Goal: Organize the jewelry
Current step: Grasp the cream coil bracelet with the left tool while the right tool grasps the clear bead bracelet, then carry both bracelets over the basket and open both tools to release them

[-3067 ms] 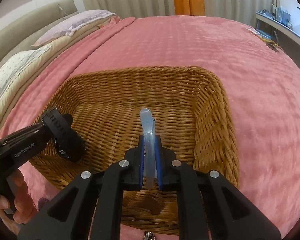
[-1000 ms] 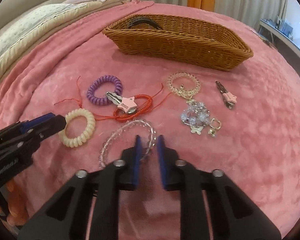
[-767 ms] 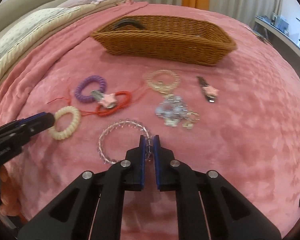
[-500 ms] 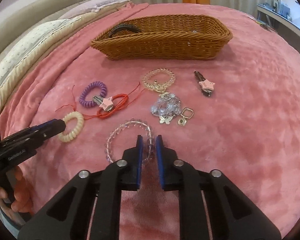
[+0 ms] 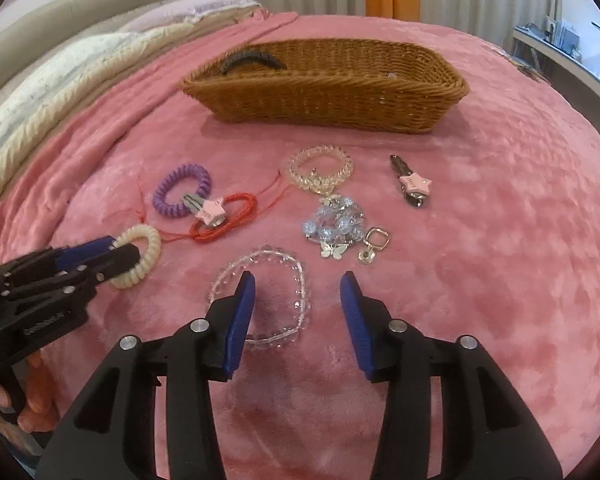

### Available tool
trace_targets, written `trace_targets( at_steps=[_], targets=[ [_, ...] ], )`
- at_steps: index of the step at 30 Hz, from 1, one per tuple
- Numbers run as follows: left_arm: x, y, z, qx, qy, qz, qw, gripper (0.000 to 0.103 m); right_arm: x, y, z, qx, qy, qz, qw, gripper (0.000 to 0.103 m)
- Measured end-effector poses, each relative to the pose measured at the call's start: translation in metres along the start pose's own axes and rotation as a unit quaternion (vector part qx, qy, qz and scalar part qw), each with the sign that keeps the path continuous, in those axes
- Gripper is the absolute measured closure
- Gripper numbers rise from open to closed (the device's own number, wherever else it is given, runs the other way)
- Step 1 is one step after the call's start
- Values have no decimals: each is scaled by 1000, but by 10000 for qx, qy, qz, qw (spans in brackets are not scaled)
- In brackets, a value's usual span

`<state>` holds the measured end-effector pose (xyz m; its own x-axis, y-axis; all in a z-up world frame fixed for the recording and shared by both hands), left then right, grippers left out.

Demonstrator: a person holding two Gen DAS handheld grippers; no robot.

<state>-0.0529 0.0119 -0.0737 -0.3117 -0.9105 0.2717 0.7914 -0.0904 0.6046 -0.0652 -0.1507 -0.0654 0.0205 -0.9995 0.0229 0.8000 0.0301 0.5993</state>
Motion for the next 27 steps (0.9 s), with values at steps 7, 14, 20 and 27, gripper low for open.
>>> trace_targets(
  at_steps=[7,14,20,27],
  targets=[
    [4,-2,2,88,120,-159,9998,93,-11,-2,5,125,-12,298,9995,97],
    [9,7,28,588,-475,-47,9971,93,-4,7,26,257,443,69,9987,97],
    [23,26,47,867,-554,-171,9945,93,-1,21,51,463,681,-47,9966,97],
    [36,59,58,1082,-545,-323,9921,93,10,52,76,824,599,-33,9948,97]
  ],
)
Point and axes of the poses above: each gripper's, at about its wrist camera, not at the fingertips, and z roughly against the way its jaws point, x to its right, y to its top, the point moved 5 cm from there along -z, roughly the way its jaws point, and after that the axes turned 6 degrees about -y, right-handed, at the moved point
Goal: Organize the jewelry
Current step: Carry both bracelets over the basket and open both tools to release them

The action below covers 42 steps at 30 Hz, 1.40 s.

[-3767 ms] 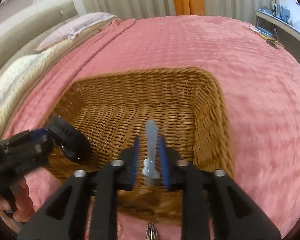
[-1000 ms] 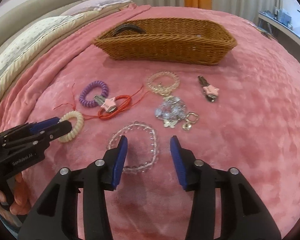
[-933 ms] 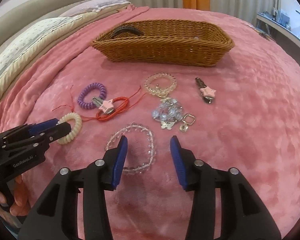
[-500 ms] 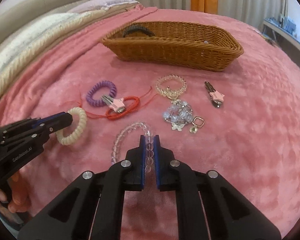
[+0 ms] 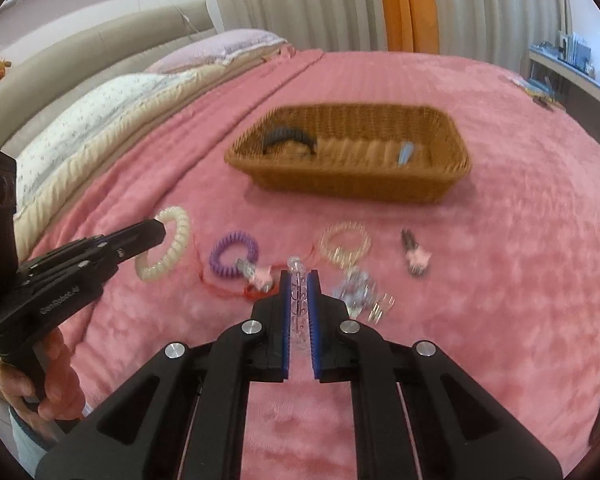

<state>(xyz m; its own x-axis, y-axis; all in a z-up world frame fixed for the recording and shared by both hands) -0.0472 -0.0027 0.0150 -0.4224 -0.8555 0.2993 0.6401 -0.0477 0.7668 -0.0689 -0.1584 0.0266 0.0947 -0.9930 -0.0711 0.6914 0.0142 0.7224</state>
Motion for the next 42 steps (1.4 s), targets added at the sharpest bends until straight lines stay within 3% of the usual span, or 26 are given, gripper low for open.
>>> trace_targets(
  at_steps=[9,16,25,36,37,39,40,41,42],
  targets=[
    [12,66,-30,231,65,-215,9995,93,31,83,-8,526,-319,-36,9981,97],
    [25,106,-89,245,61,-422,9988,93,61,126,-61,548,-560,56,9969,97],
    [14,106,-158,-163,160,-374,9990,93,75,130,-128,53,71,-253,9996,97],
    [9,93,-180,-415,200,-446,9979,91,97,114,-154,-239,-227,-472,9983,96],
    [10,92,-180,-408,184,-453,9980,87,98,115,-151,-210,-239,-480,9983,95],
    [12,93,-173,-348,123,-475,9982,67,100,116,-143,-139,-300,-485,9983,81],
    [13,94,-168,-303,87,-481,9983,62,100,116,-136,-83,-332,-499,9982,64],
    [15,95,-160,-239,32,-467,9986,52,100,116,-127,16,-360,-510,9980,54],
    [16,96,-149,-131,-44,-448,9989,51,101,116,-119,79,-374,-498,9980,54]
  ],
)
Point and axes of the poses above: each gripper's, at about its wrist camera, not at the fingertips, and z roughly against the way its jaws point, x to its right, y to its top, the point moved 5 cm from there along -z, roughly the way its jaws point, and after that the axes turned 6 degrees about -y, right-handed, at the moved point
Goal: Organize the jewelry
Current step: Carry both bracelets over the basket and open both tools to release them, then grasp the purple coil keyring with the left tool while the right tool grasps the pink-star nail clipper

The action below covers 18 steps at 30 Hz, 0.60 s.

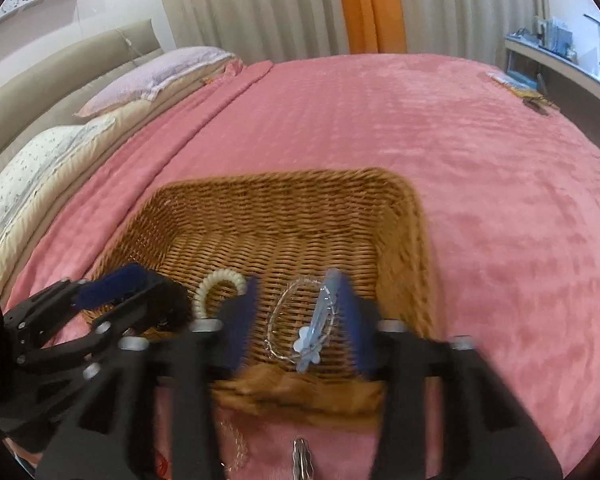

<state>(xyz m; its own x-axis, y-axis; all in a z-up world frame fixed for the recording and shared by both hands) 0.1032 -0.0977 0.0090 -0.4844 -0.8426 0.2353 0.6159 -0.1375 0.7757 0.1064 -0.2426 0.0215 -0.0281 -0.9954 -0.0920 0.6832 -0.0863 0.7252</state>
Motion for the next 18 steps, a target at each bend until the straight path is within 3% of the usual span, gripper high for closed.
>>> trace_targets(
  at_steps=[2,5,10,18],
  targets=[
    [3,3,21,174,-128,15,9998,50,1,-2,21,123,19,2,9999,54],
    [5,3,60,495,-206,81,9985,40,2,-6,48,247,13,0,9997,54],
    [7,-11,123,889,-223,154,9957,40,-5,-30,93,484,-134,236,9985,54],
    [-11,-59,146,797,-9,482,9957,40,-8,-81,92,359,-366,389,9979,54]
  ],
)
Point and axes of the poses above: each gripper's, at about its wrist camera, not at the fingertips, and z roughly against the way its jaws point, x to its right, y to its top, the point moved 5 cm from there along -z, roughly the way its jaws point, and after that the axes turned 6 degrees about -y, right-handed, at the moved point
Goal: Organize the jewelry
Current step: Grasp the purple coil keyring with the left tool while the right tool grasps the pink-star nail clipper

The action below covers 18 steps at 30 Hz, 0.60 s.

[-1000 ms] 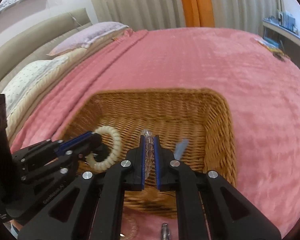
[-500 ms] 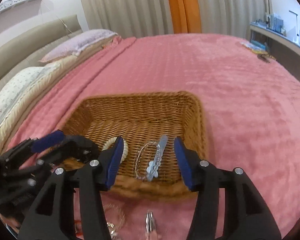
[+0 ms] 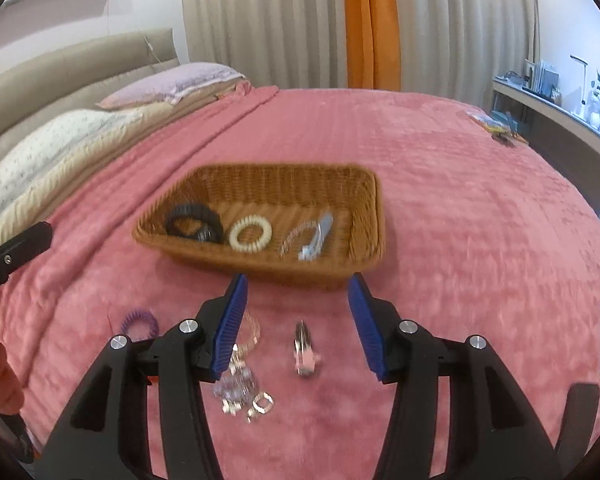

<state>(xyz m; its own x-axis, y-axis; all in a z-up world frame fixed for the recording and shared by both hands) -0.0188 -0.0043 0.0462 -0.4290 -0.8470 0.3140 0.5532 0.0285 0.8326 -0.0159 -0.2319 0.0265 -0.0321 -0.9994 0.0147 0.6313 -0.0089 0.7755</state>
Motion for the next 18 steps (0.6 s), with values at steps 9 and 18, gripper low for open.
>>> trace_targets(
  at_steps=[9,18],
  targets=[
    [-42,-39,-27,-461,273,273,9982,40,15,-34,-36,-384,-201,-181,9989,54],
    [-68,-67,-52,-938,263,652,9931,48,13,-49,-58,-684,-149,-43,9975,54]
  ],
)
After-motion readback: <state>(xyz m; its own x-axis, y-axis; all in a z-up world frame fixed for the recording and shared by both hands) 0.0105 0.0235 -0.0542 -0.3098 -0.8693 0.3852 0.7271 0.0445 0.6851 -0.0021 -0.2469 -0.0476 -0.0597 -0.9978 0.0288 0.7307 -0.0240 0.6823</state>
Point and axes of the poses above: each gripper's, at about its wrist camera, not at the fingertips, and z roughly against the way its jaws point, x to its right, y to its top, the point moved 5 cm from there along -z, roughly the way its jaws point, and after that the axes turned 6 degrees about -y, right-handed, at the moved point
